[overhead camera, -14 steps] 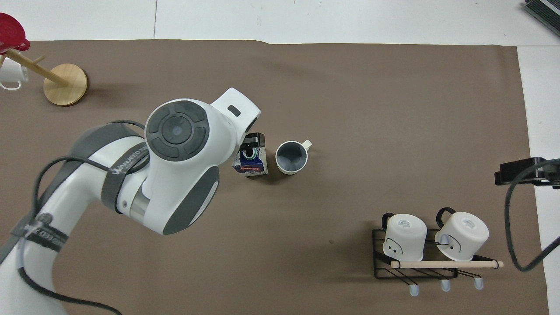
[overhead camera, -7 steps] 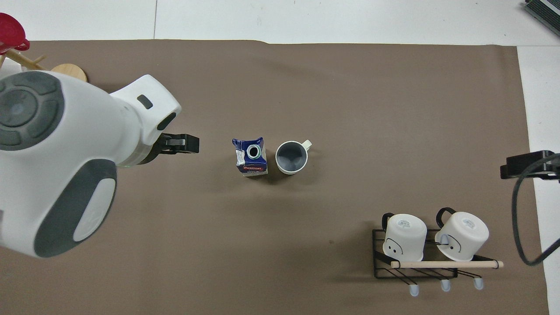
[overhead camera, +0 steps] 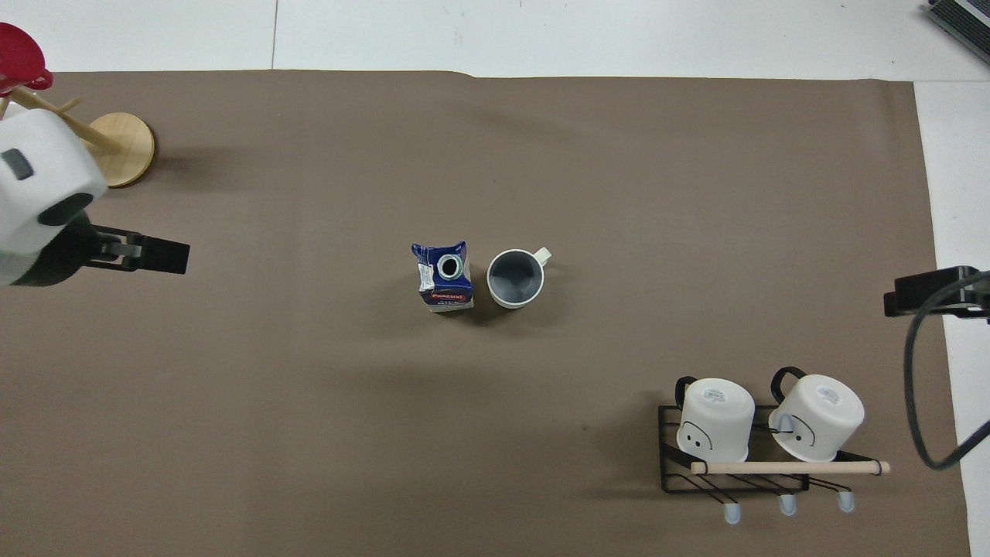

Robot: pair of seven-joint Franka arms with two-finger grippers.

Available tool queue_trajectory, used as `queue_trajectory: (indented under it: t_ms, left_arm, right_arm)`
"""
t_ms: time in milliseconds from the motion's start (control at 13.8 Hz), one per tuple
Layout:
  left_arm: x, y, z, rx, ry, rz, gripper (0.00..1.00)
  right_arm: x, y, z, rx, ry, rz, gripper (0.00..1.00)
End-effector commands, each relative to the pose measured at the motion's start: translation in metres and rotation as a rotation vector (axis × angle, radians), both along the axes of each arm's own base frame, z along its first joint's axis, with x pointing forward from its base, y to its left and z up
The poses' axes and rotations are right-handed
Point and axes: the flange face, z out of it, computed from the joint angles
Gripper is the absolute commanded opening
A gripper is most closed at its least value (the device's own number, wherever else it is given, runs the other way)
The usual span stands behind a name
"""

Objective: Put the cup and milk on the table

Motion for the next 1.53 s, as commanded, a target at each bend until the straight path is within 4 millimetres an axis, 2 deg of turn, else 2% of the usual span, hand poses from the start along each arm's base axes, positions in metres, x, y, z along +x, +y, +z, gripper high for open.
queue_trajectory:
  t_ms: [0, 73, 218, 436, 872, 1453]
  left_arm:
    - [0.001, 0.025, 0.033, 0.009, 0.015, -0.003, 1.0]
    - [0.005, 0.033, 0.029, -0.004, 0.049, -0.009, 1.0]
    - [0.016, 0.052, 0.041, -0.014, 0.066, 0.002, 1.0]
    - [0.019, 0.062, 0.047, -0.015, 0.073, 0.006, 1.0]
    - [0.01, 0.065, 0.051, -0.015, 0.073, 0.014, 1.0]
    - [0.0, 0.071, 0.043, -0.017, 0.096, 0.027, 1.0]
  right_arm:
    - [0.0, -0.003, 0.0, 0.014, -0.009, 0.019, 1.0]
    - [0.0, -0.003, 0.0, 0.012, -0.009, 0.018, 1.0]
    - [0.0, -0.003, -0.001, 0.009, -0.007, 0.02, 1.0]
    - [-0.001, -0.004, -0.001, 0.008, -0.007, 0.018, 1.0]
    - [-0.002, -0.005, 0.0, 0.005, -0.007, 0.016, 1.0]
    - [-0.002, -0.005, -0.001, 0.005, -0.006, 0.016, 1.0]
